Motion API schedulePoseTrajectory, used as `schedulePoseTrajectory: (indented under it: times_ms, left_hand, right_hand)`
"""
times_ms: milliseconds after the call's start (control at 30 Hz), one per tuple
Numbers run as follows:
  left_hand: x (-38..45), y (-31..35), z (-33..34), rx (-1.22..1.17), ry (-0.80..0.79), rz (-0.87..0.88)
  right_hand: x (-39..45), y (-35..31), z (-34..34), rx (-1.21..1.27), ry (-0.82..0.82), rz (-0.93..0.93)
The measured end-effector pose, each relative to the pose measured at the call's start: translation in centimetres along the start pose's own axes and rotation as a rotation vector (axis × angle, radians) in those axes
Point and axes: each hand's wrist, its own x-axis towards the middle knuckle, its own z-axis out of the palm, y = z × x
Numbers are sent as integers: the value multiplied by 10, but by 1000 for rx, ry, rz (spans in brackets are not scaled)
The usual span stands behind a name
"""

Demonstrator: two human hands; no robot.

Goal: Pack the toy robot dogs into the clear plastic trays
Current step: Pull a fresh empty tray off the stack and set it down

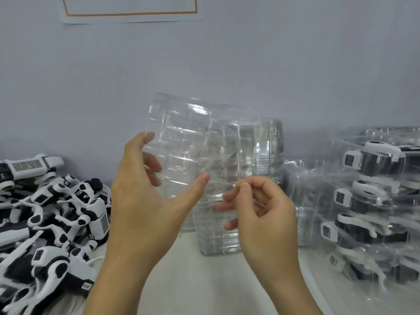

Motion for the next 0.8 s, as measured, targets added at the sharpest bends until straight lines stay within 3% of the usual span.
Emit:
schedulePoseTrajectory:
  times_ms: [167, 333, 633, 800]
  left_hand:
    - [11, -17, -24, -46, 161, -30]
    - [14, -28, -33, -59, 232, -93]
    - [10, -37, -25, 20, 17, -118]
    - [11, -44, -28, 29, -1, -130]
  right_hand:
    - [12, 2, -18, 74, 116, 64]
    - [20, -1, -29, 333, 205, 219]
    - [26, -22, -22, 429, 265, 297]
    - [59, -36, 0, 510, 271, 390]
